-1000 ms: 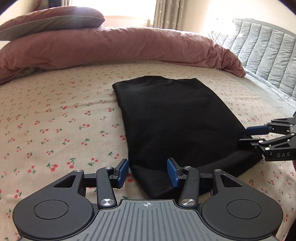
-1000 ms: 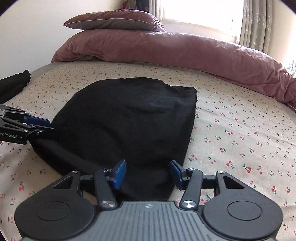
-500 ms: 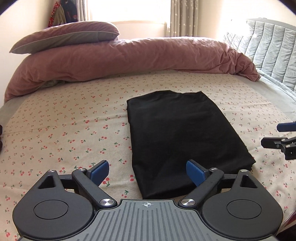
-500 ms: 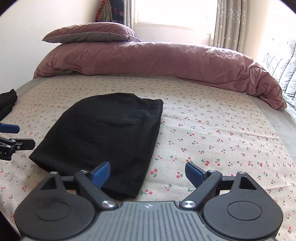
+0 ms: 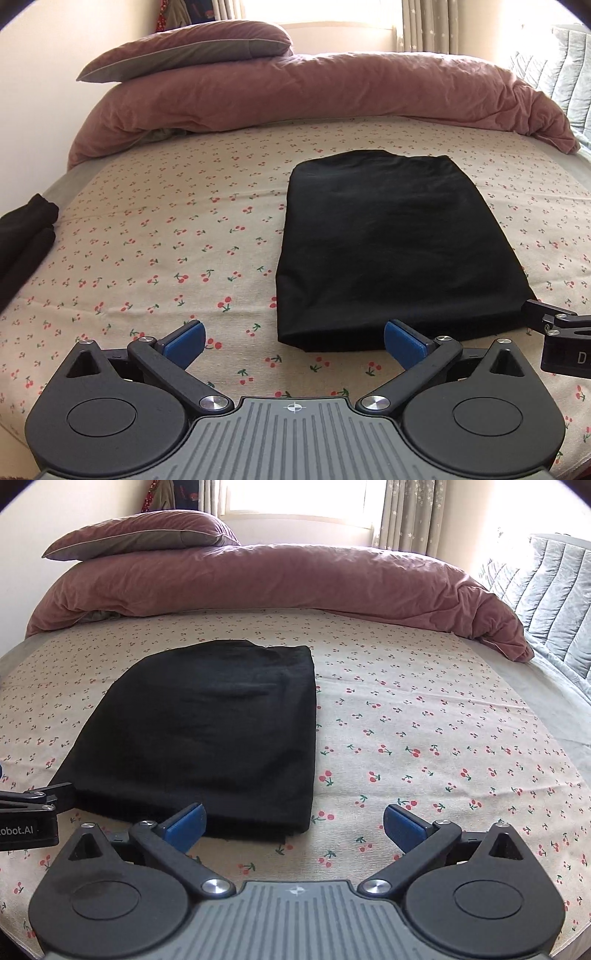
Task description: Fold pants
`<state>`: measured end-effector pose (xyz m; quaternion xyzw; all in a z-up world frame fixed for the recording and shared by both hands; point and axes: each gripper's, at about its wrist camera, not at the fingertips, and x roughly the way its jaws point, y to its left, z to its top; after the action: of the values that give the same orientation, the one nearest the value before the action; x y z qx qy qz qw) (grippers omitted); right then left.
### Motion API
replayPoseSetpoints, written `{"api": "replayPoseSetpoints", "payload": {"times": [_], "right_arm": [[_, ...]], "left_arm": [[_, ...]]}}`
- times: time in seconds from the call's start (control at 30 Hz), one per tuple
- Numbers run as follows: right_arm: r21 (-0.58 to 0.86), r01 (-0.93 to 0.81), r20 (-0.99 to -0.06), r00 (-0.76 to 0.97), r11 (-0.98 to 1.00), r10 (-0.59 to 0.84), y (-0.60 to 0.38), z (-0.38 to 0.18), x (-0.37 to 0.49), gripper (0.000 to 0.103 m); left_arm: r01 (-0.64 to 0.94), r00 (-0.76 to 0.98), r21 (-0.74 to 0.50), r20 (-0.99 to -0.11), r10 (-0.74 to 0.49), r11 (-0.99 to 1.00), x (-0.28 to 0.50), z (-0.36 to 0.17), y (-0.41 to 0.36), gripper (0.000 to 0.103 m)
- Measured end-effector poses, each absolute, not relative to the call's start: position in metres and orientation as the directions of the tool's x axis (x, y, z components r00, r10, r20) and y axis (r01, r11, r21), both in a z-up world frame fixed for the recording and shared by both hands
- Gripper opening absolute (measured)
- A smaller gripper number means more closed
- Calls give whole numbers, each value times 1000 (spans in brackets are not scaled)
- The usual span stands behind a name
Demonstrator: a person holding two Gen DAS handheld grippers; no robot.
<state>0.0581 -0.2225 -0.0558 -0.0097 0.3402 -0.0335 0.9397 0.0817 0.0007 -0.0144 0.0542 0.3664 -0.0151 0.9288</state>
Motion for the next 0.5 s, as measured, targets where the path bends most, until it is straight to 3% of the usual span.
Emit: {"api": "replayPoseSetpoints", "payload": {"times": [0.5], "right_arm": [[-65, 60, -646, 759, 996, -88, -220, -61, 56, 102]], "left_arm": [[106, 696, 76, -718, -19, 991, 78, -28, -6, 103]]}}
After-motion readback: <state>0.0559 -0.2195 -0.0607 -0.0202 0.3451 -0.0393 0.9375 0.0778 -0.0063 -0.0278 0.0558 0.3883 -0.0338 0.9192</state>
